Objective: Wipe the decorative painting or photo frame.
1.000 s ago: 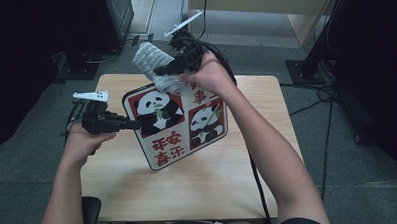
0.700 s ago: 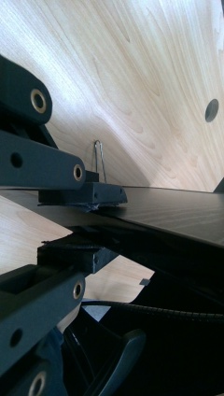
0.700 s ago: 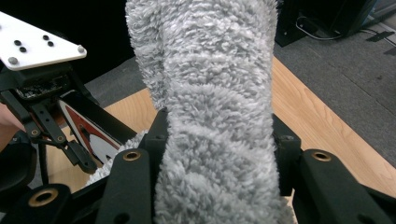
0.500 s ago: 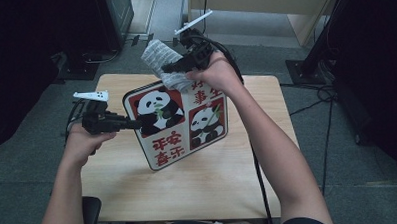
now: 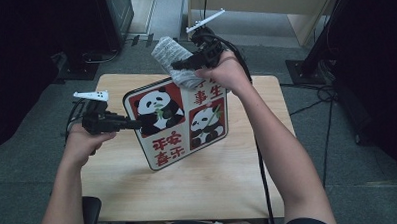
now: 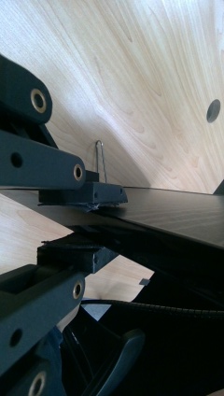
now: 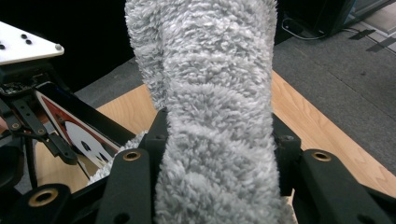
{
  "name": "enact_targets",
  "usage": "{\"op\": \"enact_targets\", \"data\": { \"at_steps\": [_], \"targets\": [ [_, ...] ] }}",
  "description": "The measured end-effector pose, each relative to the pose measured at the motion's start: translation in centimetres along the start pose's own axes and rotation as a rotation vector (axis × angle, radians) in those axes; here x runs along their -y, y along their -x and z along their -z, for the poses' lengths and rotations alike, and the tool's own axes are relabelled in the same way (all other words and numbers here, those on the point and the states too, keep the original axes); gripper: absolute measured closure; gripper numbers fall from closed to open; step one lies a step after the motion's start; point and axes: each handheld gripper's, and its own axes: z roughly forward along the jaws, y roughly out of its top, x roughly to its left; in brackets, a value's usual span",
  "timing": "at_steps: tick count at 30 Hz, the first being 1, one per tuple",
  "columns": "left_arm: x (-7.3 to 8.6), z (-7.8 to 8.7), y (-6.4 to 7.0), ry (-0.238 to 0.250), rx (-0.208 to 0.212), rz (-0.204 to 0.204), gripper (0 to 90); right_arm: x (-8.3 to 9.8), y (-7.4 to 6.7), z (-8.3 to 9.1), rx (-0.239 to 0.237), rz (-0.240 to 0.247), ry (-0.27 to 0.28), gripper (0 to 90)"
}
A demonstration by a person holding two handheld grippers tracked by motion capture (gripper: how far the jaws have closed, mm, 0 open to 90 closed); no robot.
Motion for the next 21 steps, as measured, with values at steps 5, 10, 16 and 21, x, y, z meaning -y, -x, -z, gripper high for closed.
{"op": "enact_targets", "data": {
  "at_steps": [5, 10, 16, 21],
  "targets": [
    [0.0, 0.0, -0.1, 0.003, 0.002, 0.002, 76.2, 0.2, 0.6, 0.5, 0.008, -0.007, 0.003, 55.5],
    [0.0, 0.0, 0.0, 0.002, -0.001, 0.005, 76.2, 0.5, 1.1, 0.9, 0.014, -0.008, 0.006, 56.0],
    [0.0, 0.0, -0.1, 0.001, 0.002, 0.005, 76.2, 0.7, 1.8, 1.3, 0.024, -0.017, 0.011, 56.0],
    [0.0, 0.0, -0.1, 0.002, 0.004, 0.003, 76.1, 1.0, 2.4, 1.8, 0.039, -0.031, 0.013, 56.0]
  ]
}}
